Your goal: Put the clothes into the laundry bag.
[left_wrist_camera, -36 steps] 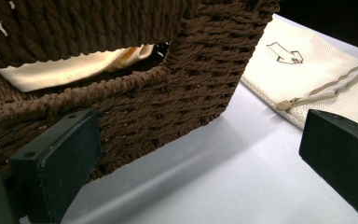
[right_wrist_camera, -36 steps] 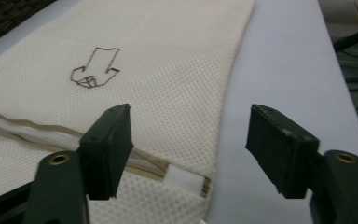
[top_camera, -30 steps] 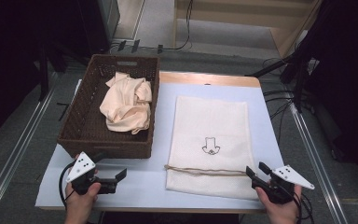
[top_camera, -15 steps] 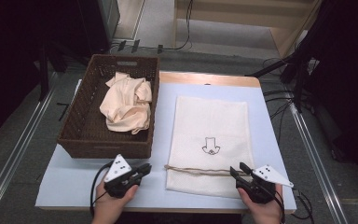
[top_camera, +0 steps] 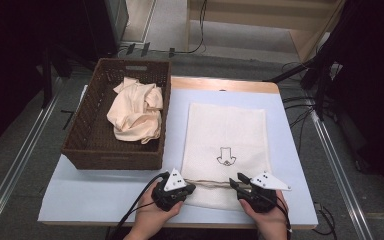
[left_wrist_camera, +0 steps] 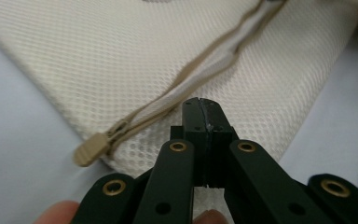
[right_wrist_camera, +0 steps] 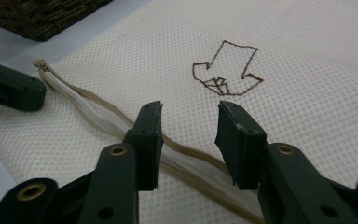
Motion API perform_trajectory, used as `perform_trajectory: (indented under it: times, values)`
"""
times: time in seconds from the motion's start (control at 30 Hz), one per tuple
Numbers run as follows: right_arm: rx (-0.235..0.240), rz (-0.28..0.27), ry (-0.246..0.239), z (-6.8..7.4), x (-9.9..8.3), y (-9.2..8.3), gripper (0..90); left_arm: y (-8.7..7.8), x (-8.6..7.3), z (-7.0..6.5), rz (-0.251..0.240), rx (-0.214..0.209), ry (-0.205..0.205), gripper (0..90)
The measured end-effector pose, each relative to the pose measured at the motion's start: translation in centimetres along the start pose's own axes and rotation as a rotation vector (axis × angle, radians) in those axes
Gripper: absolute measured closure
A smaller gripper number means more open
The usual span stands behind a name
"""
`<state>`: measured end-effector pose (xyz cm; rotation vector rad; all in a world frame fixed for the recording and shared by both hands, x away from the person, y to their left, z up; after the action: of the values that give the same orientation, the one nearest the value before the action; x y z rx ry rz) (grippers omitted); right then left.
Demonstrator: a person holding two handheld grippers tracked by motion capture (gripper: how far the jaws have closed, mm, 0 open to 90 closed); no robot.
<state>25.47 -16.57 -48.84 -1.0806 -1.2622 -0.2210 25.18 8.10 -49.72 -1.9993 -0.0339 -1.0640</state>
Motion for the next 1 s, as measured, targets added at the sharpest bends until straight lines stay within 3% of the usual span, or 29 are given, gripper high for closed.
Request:
perform_trajectory:
  times: [0.13,0.17,0.27,0.3,0.37,0.4,0.47,0.6,0.67,0.73,0.8,0.87,1.0]
  values:
    - [0.050,0.029,-0.027,0.1,0.2,0.5,65.3,0.1,0.0,0.3,0.013,-0.024,-0.025,90.0]
    - [0.085,0.059,-0.062,0.3,0.3,0.8,64.5,0.1,0.0,0.3,0.012,-0.024,-0.024,90.0]
    - [0.098,0.096,-0.077,0.3,0.4,1.1,65.2,0.1,0.0,0.2,0.012,-0.015,-0.014,90.0]
    - [0.111,0.119,-0.086,0.2,0.4,1.4,69.8,0.1,0.0,0.2,0.011,-0.013,-0.012,90.0]
    - [0.146,0.205,-0.121,0.1,0.5,1.9,90.0,0.0,0.0,0.1,0.012,-0.014,-0.014,90.0]
    - [0.140,0.205,-0.113,-0.1,0.8,2.0,90.0,0.0,0.0,0.1,0.012,-0.013,-0.011,90.0]
    - [0.128,0.182,-0.102,-0.4,1.2,1.9,90.0,0.1,0.0,0.1,0.008,-0.009,-0.009,90.0]
    - [0.007,-0.063,-0.084,-1.4,3.6,0.5,90.0,0.1,0.0,0.1,0.011,-0.014,-0.010,90.0]
    - [-0.044,-0.133,-0.091,-1.5,4.2,0.1,90.0,0.1,0.0,0.1,0.008,-0.013,-0.007,90.0]
    - [-0.071,-0.133,-0.102,-1.4,4.1,0.4,90.0,0.1,0.0,0.0,0.007,-0.010,-0.005,90.0]
    - [-0.040,-0.081,-0.096,-1.4,3.6,1.2,89.9,0.1,0.0,0.1,0.009,-0.010,-0.004,90.0]
    - [-0.024,-0.044,-0.090,-1.4,3.3,1.4,83.1,0.1,0.0,0.1,0.009,-0.011,-0.005,90.0]
    - [0.017,-0.090,-0.005,-2.0,3.7,0.0,65.5,0.1,0.0,0.1,0.011,-0.016,-0.008,89.5]
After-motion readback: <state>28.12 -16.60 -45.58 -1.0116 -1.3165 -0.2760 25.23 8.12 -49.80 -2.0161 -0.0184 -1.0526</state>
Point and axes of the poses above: each handheld gripper's, and its own axes: y roughly forward along the jaws, x roughly out of its top, z roughly to its left, the point moved 3 cm from there along y, roughly forward along the jaws, and after that the axes turned 14 degrees about -y, right-handed, at the moved point
